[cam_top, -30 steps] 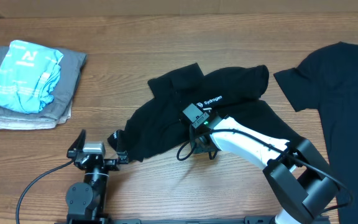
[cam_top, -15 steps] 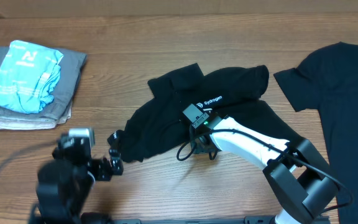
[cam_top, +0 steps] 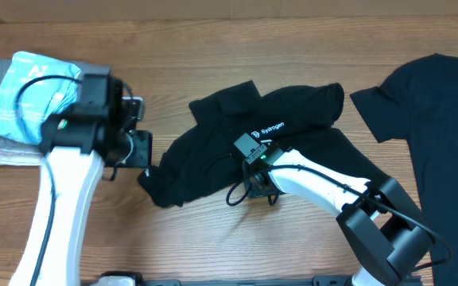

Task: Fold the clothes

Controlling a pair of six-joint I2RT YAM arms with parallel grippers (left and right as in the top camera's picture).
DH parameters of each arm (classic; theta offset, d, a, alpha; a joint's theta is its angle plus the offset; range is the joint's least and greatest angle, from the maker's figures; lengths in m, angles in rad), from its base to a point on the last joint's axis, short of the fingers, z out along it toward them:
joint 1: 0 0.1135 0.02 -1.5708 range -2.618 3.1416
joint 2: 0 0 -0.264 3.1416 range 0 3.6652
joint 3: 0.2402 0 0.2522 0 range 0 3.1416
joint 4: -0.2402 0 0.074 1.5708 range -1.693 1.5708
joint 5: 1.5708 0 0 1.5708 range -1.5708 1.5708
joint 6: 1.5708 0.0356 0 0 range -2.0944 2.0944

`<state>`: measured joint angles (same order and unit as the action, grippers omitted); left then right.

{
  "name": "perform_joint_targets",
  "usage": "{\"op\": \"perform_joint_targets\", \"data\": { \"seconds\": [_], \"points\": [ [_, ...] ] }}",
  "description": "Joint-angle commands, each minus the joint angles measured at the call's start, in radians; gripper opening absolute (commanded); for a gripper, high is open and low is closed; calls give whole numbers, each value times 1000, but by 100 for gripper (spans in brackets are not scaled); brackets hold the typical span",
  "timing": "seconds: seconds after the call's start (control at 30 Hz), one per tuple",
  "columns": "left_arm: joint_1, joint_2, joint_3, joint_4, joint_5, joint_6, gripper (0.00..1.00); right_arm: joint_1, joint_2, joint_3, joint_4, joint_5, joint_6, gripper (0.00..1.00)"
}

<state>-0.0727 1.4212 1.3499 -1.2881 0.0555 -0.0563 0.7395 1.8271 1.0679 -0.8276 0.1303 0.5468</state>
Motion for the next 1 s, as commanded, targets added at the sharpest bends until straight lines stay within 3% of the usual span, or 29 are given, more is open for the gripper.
{"op": "perform_joint_targets", "data": {
  "seconds": [0.0, 0.1, 0.17, 0.3, 0.47, 0.53, 0.7, 0.83, 0.97],
  "points": [
    [0, 130, 12, -5, -21, 29, 39, -4, 25, -22, -13, -18, 8, 4],
    [-4, 251, 12, -6, -9, 26, 24, -4, 25, -22, -9, -18, 8, 4],
    [-6, 331, 12, -12, -16, 26, 22, -4, 25, -22, -9, -18, 8, 4],
    [-5, 446, 11, -5, -40, -1, 26, -4, 25, -22, -10, -18, 8, 4],
    [-5, 534, 11, 19, -48, -50, 49, -4, 25, -22, -10, -18, 7, 4],
    [-5, 556, 11, 22, -48, -53, 52, -4, 25, -22, -9, -17, 7, 4],
    [-5, 600, 4, 21, -50, -51, 51, -4, 25, -22, -9, -15, 7, 4],
    [-5, 611, -18, 41, -74, -48, 42, -4, 25, -22, -9, -14, 7, 4],
    [-5, 611, -54, 61, -80, -8, 42, -4, 25, -22, -9, -14, 7, 4]
  ]
}}
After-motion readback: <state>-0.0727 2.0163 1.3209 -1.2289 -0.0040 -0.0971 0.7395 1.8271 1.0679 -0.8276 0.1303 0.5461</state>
